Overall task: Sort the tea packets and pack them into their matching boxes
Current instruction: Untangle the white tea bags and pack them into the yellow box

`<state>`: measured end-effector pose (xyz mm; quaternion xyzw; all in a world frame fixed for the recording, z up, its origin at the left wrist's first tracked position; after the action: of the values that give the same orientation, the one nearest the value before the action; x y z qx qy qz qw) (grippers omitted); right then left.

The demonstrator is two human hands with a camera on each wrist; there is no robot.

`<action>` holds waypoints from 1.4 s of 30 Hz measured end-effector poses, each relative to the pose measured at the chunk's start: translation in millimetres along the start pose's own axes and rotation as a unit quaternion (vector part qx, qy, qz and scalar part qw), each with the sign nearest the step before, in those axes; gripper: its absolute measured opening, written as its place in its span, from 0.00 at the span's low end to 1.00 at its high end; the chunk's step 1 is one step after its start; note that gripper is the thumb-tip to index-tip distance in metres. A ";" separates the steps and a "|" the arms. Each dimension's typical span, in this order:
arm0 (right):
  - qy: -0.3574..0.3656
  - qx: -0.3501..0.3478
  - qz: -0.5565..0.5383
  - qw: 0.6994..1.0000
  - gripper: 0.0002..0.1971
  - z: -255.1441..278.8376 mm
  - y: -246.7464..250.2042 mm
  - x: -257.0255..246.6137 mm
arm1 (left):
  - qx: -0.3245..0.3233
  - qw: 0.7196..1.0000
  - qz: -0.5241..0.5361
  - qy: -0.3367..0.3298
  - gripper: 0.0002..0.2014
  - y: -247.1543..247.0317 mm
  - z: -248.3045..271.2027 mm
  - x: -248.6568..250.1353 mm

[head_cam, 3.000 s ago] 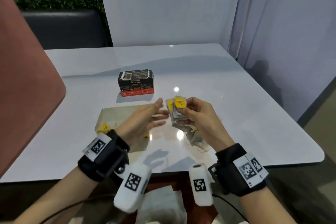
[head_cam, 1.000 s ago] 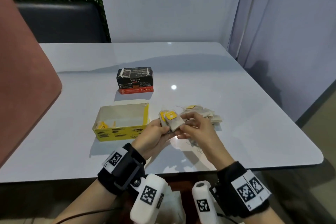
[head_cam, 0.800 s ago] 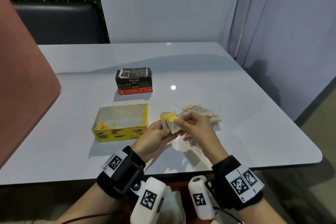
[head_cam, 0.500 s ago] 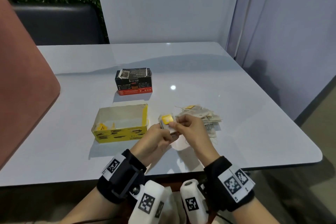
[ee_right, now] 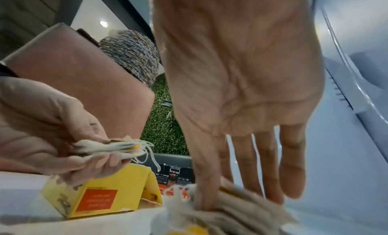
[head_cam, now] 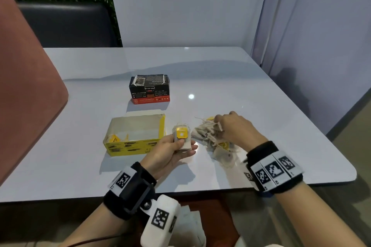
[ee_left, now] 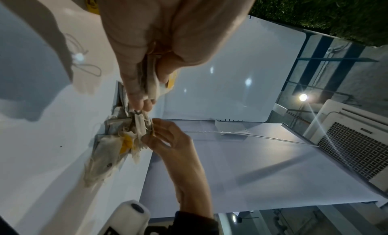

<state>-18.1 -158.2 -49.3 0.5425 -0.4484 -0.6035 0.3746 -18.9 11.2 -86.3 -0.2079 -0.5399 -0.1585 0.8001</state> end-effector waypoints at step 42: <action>-0.008 0.064 -0.181 0.981 0.09 -0.9 20.7 24.6 | -0.044 0.995 0.055 0.067 0.10 -0.8 14.1 -3.1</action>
<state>-21.2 -188.0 -37.5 0.6328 -0.3830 -0.6359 0.2201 -31.7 17.7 -84.4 -0.2610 -0.4655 -0.1513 0.8320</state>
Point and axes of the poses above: each hand's wrist, its own z-axis away from the middle knuckle, its own y-axis out of the back of the hand, x = y × z, the point moved 7 cm from there along -z, towards the middle knuckle, and after that the axes turned 15 degrees about -z, right-handed, at the moved point
